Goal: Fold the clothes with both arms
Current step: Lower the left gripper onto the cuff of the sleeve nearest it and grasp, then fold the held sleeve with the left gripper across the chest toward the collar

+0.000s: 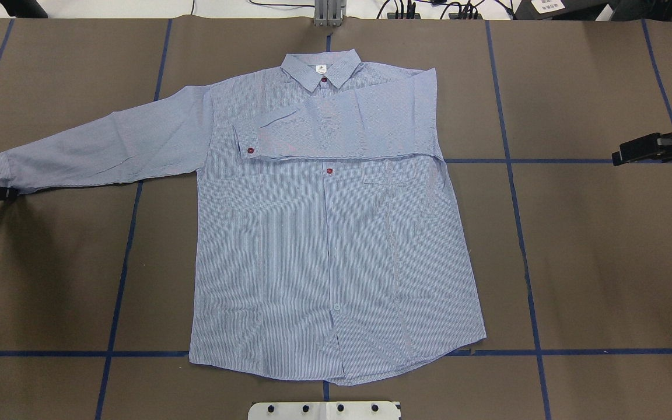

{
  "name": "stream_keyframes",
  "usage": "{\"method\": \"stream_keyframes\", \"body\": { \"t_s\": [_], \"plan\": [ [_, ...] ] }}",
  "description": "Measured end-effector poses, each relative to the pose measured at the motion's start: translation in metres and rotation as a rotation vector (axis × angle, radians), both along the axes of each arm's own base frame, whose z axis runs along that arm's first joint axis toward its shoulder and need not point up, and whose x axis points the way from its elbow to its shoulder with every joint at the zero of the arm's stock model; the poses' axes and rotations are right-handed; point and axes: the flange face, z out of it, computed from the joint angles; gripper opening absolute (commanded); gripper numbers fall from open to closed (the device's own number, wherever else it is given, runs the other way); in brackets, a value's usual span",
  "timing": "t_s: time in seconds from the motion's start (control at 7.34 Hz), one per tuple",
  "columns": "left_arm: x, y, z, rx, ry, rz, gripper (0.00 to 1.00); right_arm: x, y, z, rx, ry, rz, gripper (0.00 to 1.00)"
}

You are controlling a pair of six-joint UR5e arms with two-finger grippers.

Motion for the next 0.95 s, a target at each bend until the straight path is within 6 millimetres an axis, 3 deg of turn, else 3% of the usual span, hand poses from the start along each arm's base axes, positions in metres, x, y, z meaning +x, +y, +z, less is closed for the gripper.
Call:
{"method": "stream_keyframes", "body": {
  "t_s": [0.41, 0.55, 0.68, 0.95],
  "plan": [
    [0.002, -0.005, -0.038, 0.048, 0.033, -0.001, 0.00, 0.000, 0.000, -0.001, -0.001, -0.001, 0.002, 1.00],
    [0.005, -0.011, -0.060, 0.058, 0.040, -0.001, 0.00, 0.000, 0.000, -0.001, -0.001, -0.002, 0.002, 1.00],
    [0.011, -0.021, -0.095, 0.051, 0.036, 0.000, 0.00, 0.000, 0.000, -0.001, -0.001, -0.002, 0.002, 1.00],
    [0.026, -0.044, -0.200, 0.000, 0.007, 0.001, 0.00, 0.000, 0.000, -0.001, -0.001, -0.002, 0.002, 1.00]
  ]
}}
